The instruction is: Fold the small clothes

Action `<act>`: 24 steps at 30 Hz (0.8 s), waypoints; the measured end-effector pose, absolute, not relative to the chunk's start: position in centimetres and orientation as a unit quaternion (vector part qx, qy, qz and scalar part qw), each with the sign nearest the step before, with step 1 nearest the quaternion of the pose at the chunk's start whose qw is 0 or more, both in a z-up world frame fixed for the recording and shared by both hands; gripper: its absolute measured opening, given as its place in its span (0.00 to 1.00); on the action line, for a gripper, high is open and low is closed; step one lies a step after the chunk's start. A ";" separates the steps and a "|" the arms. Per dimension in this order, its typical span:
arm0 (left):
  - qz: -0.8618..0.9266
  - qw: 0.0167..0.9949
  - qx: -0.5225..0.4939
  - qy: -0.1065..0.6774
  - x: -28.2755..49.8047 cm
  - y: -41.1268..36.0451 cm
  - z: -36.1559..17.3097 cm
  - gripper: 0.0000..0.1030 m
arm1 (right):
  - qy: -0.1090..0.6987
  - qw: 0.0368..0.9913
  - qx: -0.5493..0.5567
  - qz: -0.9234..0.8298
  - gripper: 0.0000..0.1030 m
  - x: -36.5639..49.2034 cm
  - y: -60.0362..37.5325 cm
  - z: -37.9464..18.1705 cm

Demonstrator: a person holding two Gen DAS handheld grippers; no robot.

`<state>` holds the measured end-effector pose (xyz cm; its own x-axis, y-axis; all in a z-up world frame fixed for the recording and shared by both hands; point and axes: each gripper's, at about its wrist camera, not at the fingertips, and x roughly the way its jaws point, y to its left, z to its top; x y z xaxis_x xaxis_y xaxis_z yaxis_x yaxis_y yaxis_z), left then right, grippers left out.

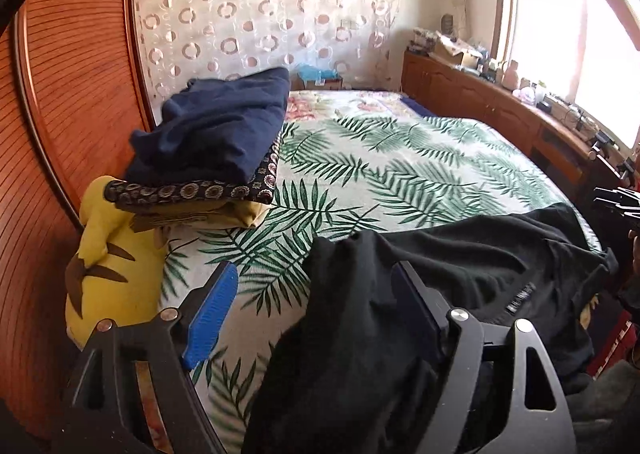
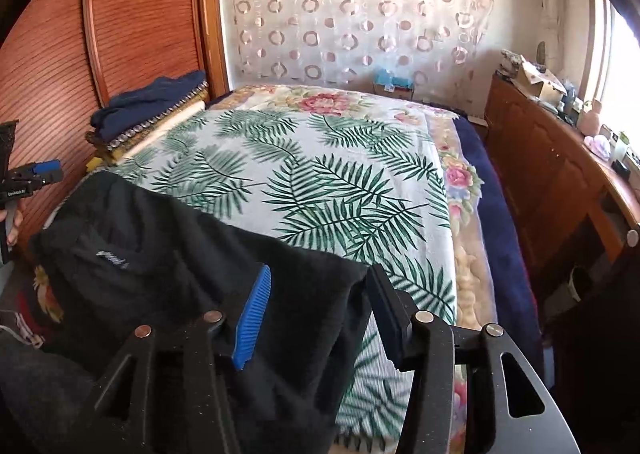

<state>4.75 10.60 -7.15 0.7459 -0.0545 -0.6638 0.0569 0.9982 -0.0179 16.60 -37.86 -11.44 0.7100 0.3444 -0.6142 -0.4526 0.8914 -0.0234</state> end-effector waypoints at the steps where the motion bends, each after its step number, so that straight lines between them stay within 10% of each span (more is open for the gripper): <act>1: -0.028 0.933 0.003 0.360 5.6 10.6 -7.5 0.77 | 0.318 0.919 -0.085 0.216 0.51 17.2 -37.8 -11.8; 19: -0.037 0.900 -0.003 0.434 11.2 10.8 -12.2 0.77 | 0.379 0.903 -0.071 0.188 0.52 23.3 -37.8 -15.8; 24: -0.053 0.894 0.000 0.444 11.0 10.2 -13.0 0.63 | 0.383 0.899 -0.083 0.198 0.52 22.8 -36.9 -16.1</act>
